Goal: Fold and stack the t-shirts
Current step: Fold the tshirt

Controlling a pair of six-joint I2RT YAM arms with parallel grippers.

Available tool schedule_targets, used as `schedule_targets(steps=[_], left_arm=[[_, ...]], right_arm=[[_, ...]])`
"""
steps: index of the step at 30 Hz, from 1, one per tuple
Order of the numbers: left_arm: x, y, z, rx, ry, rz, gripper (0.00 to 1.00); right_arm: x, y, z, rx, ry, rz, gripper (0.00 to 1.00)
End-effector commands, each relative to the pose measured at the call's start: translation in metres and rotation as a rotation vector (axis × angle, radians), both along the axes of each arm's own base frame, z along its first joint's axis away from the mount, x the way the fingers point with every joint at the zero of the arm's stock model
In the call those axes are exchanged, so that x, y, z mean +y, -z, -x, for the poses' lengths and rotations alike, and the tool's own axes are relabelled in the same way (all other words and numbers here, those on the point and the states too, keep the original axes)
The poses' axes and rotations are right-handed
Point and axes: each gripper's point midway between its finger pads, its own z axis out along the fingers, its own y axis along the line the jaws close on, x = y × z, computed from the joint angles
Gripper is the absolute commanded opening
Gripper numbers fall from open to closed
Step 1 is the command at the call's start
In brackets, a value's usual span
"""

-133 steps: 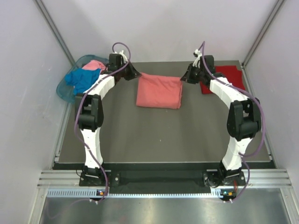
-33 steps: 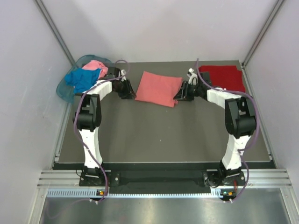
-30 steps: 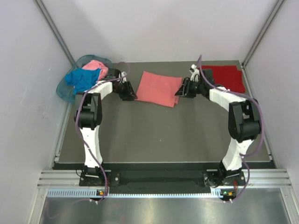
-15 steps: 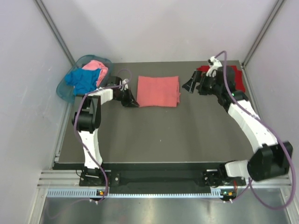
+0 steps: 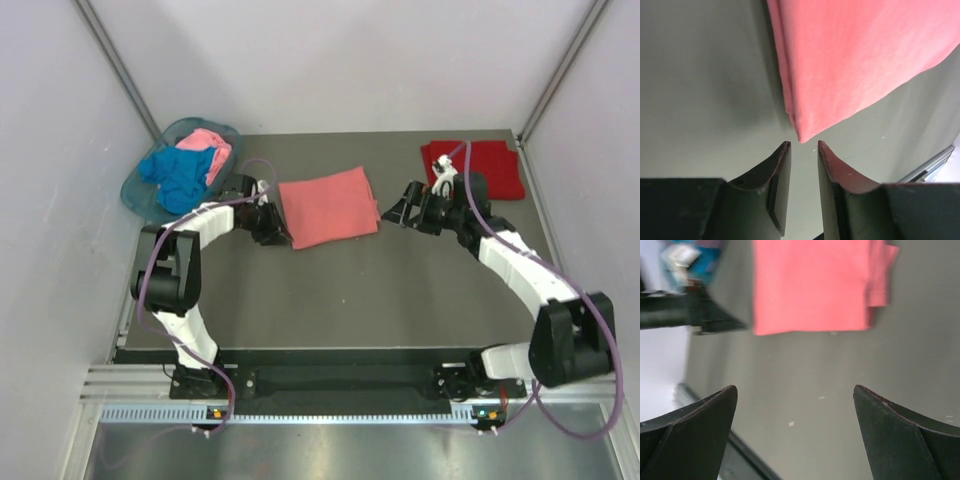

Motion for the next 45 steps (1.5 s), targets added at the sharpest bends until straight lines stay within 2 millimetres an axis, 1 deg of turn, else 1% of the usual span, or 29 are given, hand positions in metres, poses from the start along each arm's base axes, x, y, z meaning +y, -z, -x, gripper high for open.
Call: schedule_targets(steps=[1,2,3,4,5,6,7,8,9,10,11,12,13,15,16,21,25,27,28,29,31,32,34,35,36,38,39,41,45], left_arm=[[0.008,-0.047,-0.036,-0.135,-0.039,-0.030,0.33],[0.007,-0.055,-0.045,-0.165,-0.036,-0.021,0.33],[0.004,-0.064,-0.054,-0.199,-0.028,-0.010,0.33],[-0.003,-0.075,-0.067,-0.236,-0.002,0.025,0.33],[-0.007,-0.081,-0.076,-0.256,0.011,0.043,0.33],[-0.011,-0.084,-0.083,-0.265,0.022,0.058,0.32],[-0.015,-0.087,-0.097,-0.281,0.036,0.071,0.32],[-0.016,-0.086,-0.104,-0.287,0.039,0.070,0.32],[-0.016,-0.085,-0.110,-0.291,0.041,0.070,0.32],[-0.018,-0.082,-0.122,-0.297,0.041,0.073,0.32],[-0.017,-0.077,-0.127,-0.294,0.037,0.073,0.32],[-0.014,-0.076,-0.134,-0.300,0.025,0.074,0.32],[-0.012,-0.065,-0.141,-0.287,0.017,0.070,0.32],[-0.006,-0.053,-0.150,-0.273,-0.003,0.074,0.32],[-0.005,-0.040,-0.155,-0.257,-0.006,0.076,0.32],[0.006,-0.010,-0.167,-0.223,-0.028,0.080,0.31],[0.011,0.001,-0.174,-0.206,-0.038,0.089,0.31],[0.013,0.000,-0.176,-0.210,-0.042,0.088,0.31],[0.014,-0.006,-0.178,-0.222,-0.045,0.084,0.31],[0.016,-0.008,-0.178,-0.222,-0.048,0.080,0.32],[0.023,-0.018,-0.180,-0.240,-0.065,0.043,0.32],[0.027,-0.021,-0.181,-0.243,-0.075,0.020,0.32],[0.047,-0.024,-0.174,-0.196,-0.118,-0.115,0.32],[0.049,-0.027,-0.169,-0.181,-0.120,-0.150,0.32],[0.053,-0.033,-0.154,-0.151,-0.115,-0.181,0.32],[0.050,-0.040,-0.139,-0.159,-0.096,-0.182,0.32],[0.049,-0.043,-0.118,-0.152,-0.090,-0.171,0.33],[0.035,-0.055,-0.105,-0.208,-0.069,-0.089,0.35],[0.031,-0.047,-0.062,-0.209,-0.060,-0.050,0.36]], right_arm=[[-0.010,0.012,-0.035,-0.022,0.041,0.154,1.00],[-0.013,0.010,-0.048,-0.037,0.059,0.180,1.00],[-0.010,0.027,-0.056,-0.004,0.051,0.198,1.00],[-0.006,0.022,-0.067,-0.022,0.047,0.202,1.00],[-0.003,0.027,-0.074,-0.027,0.032,0.225,0.97],[0.001,0.045,-0.080,0.007,0.013,0.248,0.96],[0.010,0.037,-0.091,-0.034,-0.017,0.262,0.94],[0.016,0.057,-0.097,-0.003,-0.040,0.286,0.93],[0.022,0.064,-0.099,0.014,-0.061,0.305,0.93],[0.028,0.058,-0.111,-0.006,-0.068,0.309,0.93],[0.032,0.064,-0.116,-0.006,-0.088,0.320,0.92],[0.037,0.085,-0.117,0.037,-0.108,0.342,0.92],[0.039,0.081,-0.127,0.024,-0.100,0.349,0.91],[0.039,0.102,-0.135,0.042,-0.097,0.396,0.91],[0.039,0.102,-0.141,0.031,-0.089,0.416,0.91],[0.041,0.136,-0.144,0.063,-0.107,0.468,0.90],[0.041,0.155,-0.132,0.113,-0.130,0.458,0.76],[0.045,0.151,-0.126,0.105,-0.137,0.428,0.71],[0.042,0.159,-0.116,0.130,-0.138,0.426,0.70],[0.042,0.152,-0.116,0.112,-0.128,0.415,0.68],[0.037,0.159,-0.106,0.138,-0.114,0.417,0.66],[0.036,0.154,-0.104,0.132,-0.109,0.415,0.65],[0.034,0.156,-0.096,0.142,-0.102,0.409,0.64],[0.034,0.152,-0.094,0.134,-0.103,0.402,0.64],[0.034,0.152,-0.092,0.129,-0.105,0.395,0.63],[0.033,0.152,-0.083,0.136,-0.111,0.388,0.62],[0.031,0.157,-0.077,0.147,-0.114,0.389,0.62],[0.033,0.152,-0.076,0.133,-0.115,0.372,0.62],[0.037,0.152,-0.070,0.140,-0.122,0.333,0.61]])
